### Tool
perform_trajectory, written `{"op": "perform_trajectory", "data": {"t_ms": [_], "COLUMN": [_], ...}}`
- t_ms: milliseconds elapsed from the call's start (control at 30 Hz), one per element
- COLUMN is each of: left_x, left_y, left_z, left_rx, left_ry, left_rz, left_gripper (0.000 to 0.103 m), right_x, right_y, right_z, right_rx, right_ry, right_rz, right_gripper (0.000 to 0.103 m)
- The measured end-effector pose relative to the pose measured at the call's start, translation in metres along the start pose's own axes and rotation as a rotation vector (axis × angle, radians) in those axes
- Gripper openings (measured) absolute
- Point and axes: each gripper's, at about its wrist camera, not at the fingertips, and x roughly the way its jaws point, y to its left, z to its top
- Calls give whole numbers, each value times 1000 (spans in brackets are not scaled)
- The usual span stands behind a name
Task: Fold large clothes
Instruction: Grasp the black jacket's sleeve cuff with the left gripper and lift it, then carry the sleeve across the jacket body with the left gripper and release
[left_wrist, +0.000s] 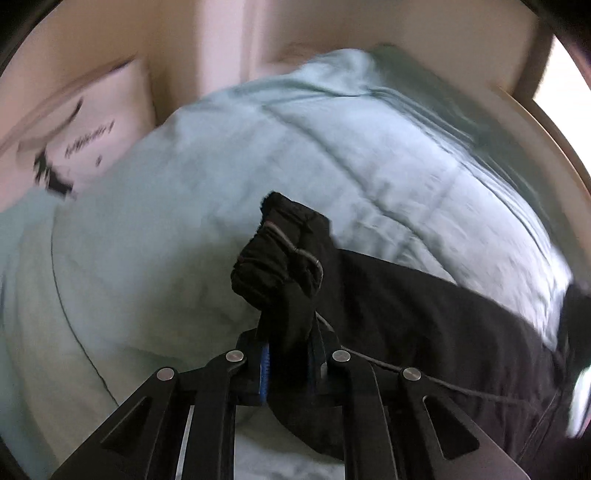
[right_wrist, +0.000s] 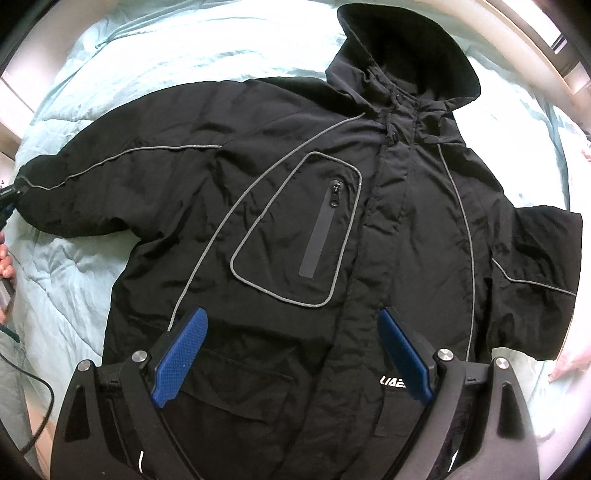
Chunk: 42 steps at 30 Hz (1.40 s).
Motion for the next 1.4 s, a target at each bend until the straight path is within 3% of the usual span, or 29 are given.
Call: {"op": "perform_trajectory", "data": {"t_ms": [133, 300, 533, 667, 767, 933, 1100, 1233, 1333, 1400], "left_x": [-46, -112, -163, -157, -139, -73, -18, -8, -14, -26], "left_y": [-56, -134, -244, -306, -343, -387, -399, -388, -380, -369], "left_z": [-8, -25, -71, -104, -133, -187, -226, -218, -203, -196], "left_rx": [170, 356, 554, 649, 721, 793, 793, 711, 664, 642], "left_ry": [-88, -177, -166, -88, -23, 160, 300, 384, 470, 500], "left_rz": [-52, -216, -469, -566, -593, -574, -534, -608, -661, -722], "left_gripper": [13, 13, 12, 12, 12, 12, 15, 16, 19, 27], "right_x": [-4, -14, -23, -24, -17, 5, 25, 35, 38, 39], "right_y": [-7, -22, -51, -80, -112, -160, -178, -173, -163, -152], "right_z": [-3, -7, -23, -32, -40, -53, -58, -51, -39, -27], "right_rx": [18, 64, 140, 206, 292, 410, 423, 373, 335, 306], "right_ry": [-11, -44, -69, -86, -82, -47, -15, -26, -63, -93], "right_rz": [-1, 9, 22, 6, -3, -15, -41, -30, 32, 101], "right_gripper": [94, 94, 94, 94, 94, 94, 94, 94, 94, 94]}}
